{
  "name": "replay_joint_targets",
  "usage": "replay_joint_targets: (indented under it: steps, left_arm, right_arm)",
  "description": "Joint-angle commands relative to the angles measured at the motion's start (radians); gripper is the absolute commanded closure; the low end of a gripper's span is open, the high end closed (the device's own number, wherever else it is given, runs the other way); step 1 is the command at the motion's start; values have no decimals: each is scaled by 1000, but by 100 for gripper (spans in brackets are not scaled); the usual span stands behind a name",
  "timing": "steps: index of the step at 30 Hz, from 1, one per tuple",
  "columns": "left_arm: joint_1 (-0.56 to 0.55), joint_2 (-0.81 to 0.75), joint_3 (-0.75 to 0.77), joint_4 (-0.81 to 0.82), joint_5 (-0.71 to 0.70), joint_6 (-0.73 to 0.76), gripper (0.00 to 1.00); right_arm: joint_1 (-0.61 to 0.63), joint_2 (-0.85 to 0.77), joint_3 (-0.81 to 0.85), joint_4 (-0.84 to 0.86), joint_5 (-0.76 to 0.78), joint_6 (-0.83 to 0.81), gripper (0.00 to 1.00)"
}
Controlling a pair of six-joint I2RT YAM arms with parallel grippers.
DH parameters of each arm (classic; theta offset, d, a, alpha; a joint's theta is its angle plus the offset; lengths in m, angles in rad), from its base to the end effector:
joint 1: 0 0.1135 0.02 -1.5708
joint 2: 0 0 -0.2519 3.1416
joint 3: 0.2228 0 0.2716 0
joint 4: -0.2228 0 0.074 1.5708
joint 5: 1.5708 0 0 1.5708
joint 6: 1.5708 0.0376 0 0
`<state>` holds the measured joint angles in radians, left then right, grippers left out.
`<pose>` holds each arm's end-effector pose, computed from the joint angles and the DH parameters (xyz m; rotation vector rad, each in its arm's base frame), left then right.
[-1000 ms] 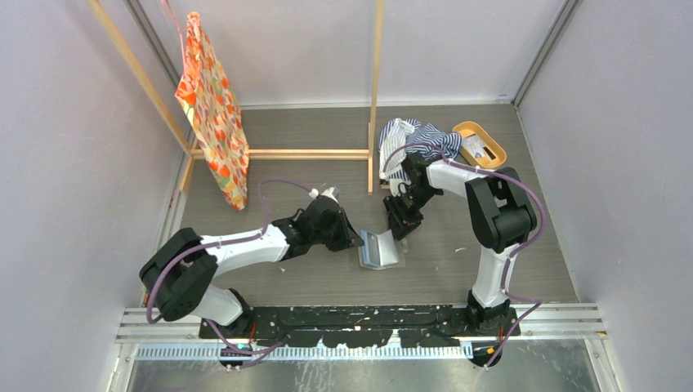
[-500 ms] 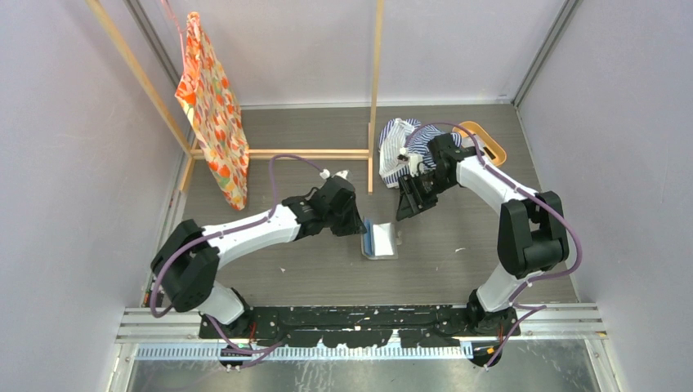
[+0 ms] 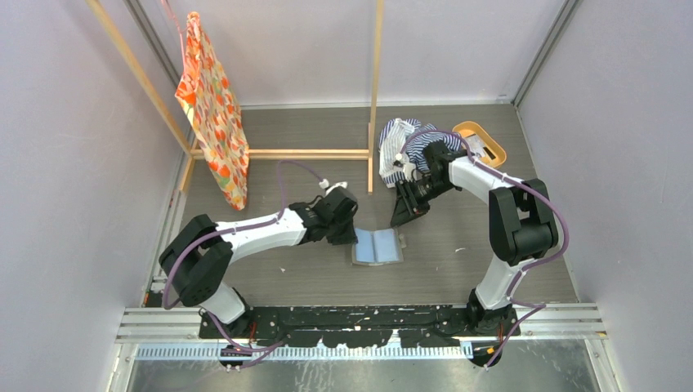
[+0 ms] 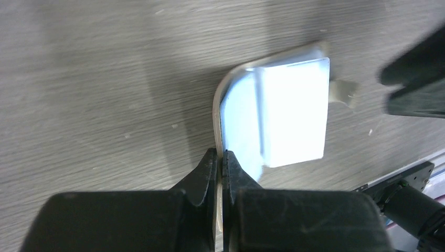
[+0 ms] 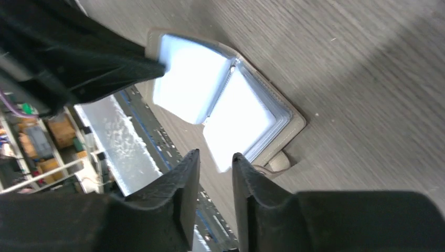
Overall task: Put the credit cards into the card holder
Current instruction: Open the card holder at the center of the board.
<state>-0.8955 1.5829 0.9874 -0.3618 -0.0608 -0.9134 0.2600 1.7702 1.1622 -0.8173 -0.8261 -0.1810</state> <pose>0.2145 -0.2641 0.1753 -0.0492 2.6500 -0.6101 0.3176 0.1131 0.1599 -0.6948 2.6939 1.2257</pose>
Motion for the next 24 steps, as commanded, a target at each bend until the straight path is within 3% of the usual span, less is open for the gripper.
replay_joint_targets:
  steps: [1,4,8,13,18,24]
  left_arm:
    - [58,-90,-191,198,56,-111,100]
    - [86,-125,-297,287,94,-150,100]
    - [112,-123,-362,356,135,-168,99]
    - [121,-131,-377,356,148,-160,80]
    - [121,-213,-320,204,95,-84,62]
    - [124,-272,-273,64,33,6,58]
  right_arm:
    - [24,13,2,-13,-64,-11,72]
    - [68,53,9,-5,11,7,79]
    - [83,86,25,-10,31,9,80]
    - [85,67,19,-11,30,-11,78]
    - [84,-24,26,-6,103,-36,76]
    - [113,-103,-17,-2,-4,-73,66]
